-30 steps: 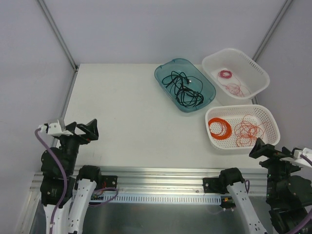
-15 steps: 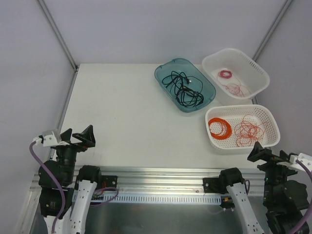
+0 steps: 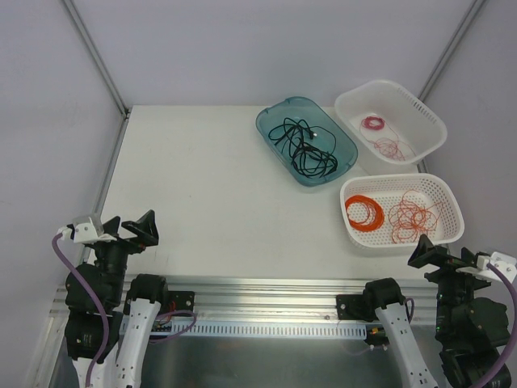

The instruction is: Untangle the cables

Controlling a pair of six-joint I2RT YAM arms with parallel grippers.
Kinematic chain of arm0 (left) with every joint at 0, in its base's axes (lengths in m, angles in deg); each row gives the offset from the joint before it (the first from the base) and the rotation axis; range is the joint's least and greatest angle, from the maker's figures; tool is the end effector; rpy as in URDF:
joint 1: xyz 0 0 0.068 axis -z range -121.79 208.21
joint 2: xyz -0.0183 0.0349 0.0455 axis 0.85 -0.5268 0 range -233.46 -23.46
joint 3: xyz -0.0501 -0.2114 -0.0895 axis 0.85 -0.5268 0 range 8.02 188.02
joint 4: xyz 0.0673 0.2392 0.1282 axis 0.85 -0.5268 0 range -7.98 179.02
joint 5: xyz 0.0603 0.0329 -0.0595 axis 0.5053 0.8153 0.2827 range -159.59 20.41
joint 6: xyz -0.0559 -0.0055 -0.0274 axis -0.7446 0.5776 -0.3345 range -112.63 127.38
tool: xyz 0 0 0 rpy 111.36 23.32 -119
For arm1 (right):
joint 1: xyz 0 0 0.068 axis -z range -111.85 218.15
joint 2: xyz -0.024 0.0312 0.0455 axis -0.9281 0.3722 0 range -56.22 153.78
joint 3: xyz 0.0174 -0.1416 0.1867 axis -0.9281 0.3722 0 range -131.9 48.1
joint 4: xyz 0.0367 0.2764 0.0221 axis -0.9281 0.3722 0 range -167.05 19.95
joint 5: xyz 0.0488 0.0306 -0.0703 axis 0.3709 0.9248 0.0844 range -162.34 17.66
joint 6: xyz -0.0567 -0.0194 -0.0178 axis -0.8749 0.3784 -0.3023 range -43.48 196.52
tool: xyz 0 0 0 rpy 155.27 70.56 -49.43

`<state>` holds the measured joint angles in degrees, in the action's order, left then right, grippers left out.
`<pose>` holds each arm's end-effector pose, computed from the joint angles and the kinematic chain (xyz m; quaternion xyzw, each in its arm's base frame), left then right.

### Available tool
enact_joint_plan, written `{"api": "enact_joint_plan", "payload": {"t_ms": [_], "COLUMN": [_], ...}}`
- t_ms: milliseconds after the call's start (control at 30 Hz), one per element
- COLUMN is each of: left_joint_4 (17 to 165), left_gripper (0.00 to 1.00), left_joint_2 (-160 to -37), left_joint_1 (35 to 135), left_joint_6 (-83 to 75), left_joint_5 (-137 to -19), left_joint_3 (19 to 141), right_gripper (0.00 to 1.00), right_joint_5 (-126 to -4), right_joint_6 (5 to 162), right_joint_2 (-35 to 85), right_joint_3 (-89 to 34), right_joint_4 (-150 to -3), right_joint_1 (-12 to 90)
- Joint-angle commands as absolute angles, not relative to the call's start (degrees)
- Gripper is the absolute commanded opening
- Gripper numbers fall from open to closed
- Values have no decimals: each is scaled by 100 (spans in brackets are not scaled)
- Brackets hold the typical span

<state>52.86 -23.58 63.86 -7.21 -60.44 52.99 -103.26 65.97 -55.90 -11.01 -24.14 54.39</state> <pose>0.0604 0.0016 0.3611 -0.1109 0.6427 -0.0817 0.7536 0.0012 -0.0249 0.3837 0.0576 0.6728 -0.1585 0.7203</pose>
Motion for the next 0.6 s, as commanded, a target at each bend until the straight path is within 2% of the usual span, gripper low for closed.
{"api": "enact_joint_plan", "payload": {"t_ms": [0, 567], "left_joint_4": [5325, 5264], "left_gripper": [99, 99], "left_joint_2": [-1424, -1415], "left_joint_1": [6401, 6401], "left_joint_6": [-739, -783], "left_joint_5": [-6027, -5992], "left_joint_3": [5354, 5258], "right_gripper": [97, 97], "right_joint_5": [-10266, -10108], "right_joint_6": [6509, 6615], "right_joint_2": [-6307, -6246], "right_joint_3": [-1096, -999], "right_joint_4": [-2607, -2660], "right_joint_1": [5426, 5426]}}
